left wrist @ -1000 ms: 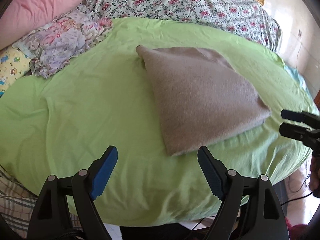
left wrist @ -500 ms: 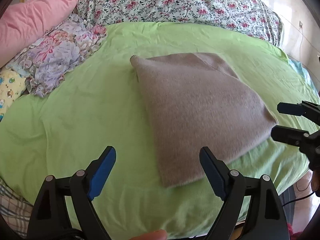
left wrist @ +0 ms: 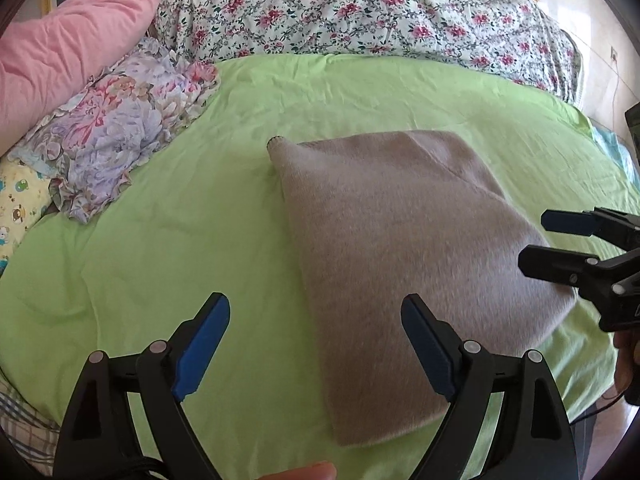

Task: Fold small clothes

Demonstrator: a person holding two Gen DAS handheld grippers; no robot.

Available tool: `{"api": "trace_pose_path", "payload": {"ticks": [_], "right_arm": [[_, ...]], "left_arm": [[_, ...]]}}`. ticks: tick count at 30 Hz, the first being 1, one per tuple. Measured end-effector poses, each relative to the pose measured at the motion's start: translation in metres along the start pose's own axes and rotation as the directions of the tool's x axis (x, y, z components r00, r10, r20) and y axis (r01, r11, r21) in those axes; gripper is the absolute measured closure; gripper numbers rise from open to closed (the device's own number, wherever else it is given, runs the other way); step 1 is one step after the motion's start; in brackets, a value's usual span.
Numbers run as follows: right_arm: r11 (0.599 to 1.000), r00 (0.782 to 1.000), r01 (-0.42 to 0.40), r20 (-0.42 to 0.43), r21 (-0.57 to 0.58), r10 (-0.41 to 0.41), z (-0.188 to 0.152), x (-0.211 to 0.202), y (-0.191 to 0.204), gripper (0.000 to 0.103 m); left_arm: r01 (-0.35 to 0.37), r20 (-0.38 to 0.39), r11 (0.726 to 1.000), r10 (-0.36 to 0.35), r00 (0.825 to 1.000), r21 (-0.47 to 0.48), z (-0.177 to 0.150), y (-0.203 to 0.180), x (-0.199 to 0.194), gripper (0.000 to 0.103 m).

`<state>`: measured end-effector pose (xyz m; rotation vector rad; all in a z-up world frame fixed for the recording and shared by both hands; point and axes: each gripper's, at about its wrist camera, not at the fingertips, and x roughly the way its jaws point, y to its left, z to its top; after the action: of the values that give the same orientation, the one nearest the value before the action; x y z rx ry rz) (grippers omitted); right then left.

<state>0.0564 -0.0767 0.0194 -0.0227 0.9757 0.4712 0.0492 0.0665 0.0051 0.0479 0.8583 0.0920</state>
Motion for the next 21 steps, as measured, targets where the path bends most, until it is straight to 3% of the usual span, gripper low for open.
{"api": "trace_pose_path", "payload": {"ticks": [21], "right_arm": [[1.000, 0.998, 0.025, -0.052, 0.013, -0.024, -0.008, -0.001, -0.001, 0.016]], "left_arm": [[-0.014, -0.072, 1.000, 0.016, 0.997, 0.026, -0.004, -0.008, -0.001, 0.014]]}}
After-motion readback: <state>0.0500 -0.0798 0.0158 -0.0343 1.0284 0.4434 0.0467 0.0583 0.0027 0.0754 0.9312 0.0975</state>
